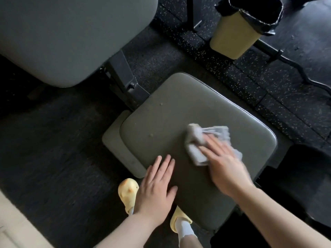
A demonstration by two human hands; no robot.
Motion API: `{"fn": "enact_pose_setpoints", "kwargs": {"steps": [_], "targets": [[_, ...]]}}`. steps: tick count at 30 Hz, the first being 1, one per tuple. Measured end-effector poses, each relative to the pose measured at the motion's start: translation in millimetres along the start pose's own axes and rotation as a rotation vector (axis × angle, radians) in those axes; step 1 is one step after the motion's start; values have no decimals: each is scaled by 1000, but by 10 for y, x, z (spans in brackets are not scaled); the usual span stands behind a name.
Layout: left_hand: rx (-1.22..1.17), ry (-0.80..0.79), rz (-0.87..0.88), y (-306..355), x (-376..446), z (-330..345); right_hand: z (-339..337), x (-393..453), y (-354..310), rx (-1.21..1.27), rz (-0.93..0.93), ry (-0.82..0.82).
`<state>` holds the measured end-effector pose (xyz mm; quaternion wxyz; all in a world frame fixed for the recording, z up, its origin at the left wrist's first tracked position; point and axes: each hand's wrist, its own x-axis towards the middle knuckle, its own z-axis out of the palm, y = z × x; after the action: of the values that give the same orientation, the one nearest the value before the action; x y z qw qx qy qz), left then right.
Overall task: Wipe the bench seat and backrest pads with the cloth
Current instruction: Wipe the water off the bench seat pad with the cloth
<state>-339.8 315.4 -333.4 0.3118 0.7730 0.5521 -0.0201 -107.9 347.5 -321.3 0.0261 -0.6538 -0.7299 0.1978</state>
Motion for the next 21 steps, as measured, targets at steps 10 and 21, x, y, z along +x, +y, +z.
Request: {"fn": "enact_pose_setpoints", "kwargs": {"steps": [10,21], "targets": [[-99,34,-51,54,-9,53,432,-648,-812,31,115,107],[-110,59,-51,49,-24,75,304,44,-711,162,441,208]]}}
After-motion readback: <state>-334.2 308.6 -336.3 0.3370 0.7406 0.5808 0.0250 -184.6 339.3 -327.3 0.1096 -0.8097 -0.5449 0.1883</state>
